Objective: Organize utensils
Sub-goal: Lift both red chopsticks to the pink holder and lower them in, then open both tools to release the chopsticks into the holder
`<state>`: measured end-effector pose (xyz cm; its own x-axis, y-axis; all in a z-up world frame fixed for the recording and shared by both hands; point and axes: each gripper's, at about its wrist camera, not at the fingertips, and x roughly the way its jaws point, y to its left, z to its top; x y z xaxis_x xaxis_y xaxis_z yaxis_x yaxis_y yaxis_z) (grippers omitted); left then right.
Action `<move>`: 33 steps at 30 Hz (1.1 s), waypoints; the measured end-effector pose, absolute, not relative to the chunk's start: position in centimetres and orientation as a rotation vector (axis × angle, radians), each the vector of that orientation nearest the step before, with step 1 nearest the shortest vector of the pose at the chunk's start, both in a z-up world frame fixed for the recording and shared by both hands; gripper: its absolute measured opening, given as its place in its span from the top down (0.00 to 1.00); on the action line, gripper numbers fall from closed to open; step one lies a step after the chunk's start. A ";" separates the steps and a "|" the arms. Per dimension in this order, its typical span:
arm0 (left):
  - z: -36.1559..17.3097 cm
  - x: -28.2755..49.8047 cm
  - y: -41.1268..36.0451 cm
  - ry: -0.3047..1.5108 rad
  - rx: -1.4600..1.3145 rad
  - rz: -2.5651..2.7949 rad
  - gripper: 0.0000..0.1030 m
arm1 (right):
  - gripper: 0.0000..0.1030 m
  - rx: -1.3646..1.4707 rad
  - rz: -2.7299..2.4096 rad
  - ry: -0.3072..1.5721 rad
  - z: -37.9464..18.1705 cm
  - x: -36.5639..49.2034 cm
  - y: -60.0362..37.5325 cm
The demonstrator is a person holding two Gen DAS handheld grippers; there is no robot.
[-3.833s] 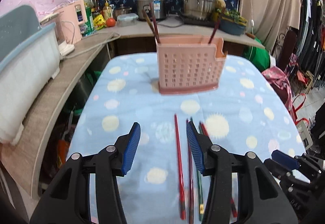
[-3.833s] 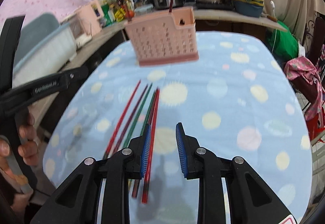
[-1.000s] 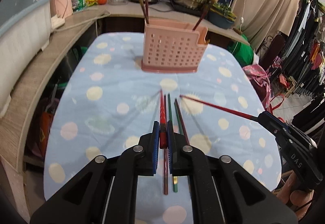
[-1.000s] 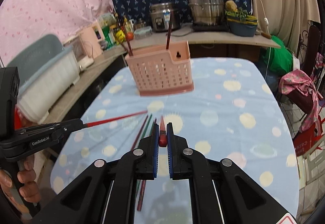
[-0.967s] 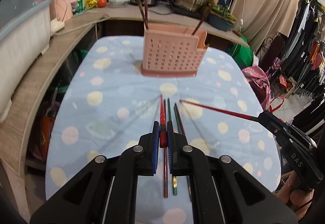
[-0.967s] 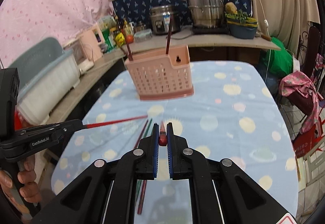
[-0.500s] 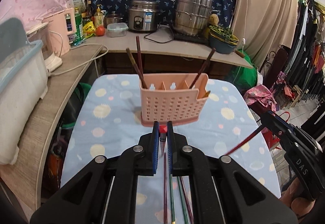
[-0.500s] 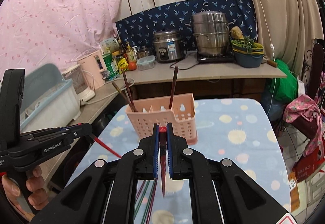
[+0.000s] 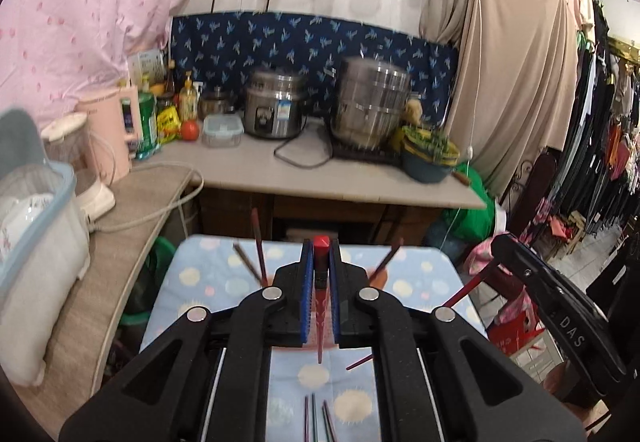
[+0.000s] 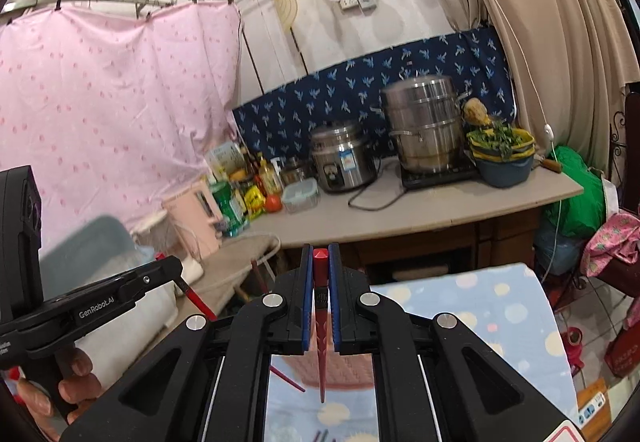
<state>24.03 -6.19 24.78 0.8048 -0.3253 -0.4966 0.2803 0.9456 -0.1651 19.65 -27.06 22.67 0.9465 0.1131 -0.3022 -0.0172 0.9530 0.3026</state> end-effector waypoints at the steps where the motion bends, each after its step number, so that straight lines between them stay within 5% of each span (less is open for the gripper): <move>1: 25.4 24.4 -6.2 0.530 -0.086 -0.323 0.93 | 0.93 0.304 0.066 0.308 23.3 20.2 -27.1; 12: 27.7 29.8 -6.4 0.434 -0.086 -0.260 0.93 | 0.93 0.313 0.035 0.273 25.1 26.6 -27.9; 33: 18.8 33.2 -7.4 0.617 -0.081 -0.268 0.93 | 0.89 0.327 0.070 0.497 15.7 30.4 -26.2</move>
<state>33.22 -7.38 18.79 0.7821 -0.2724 -0.5604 0.2243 0.9622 -0.1546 30.42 -26.19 15.70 0.8776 0.1451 -0.4569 0.0125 0.9458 0.3245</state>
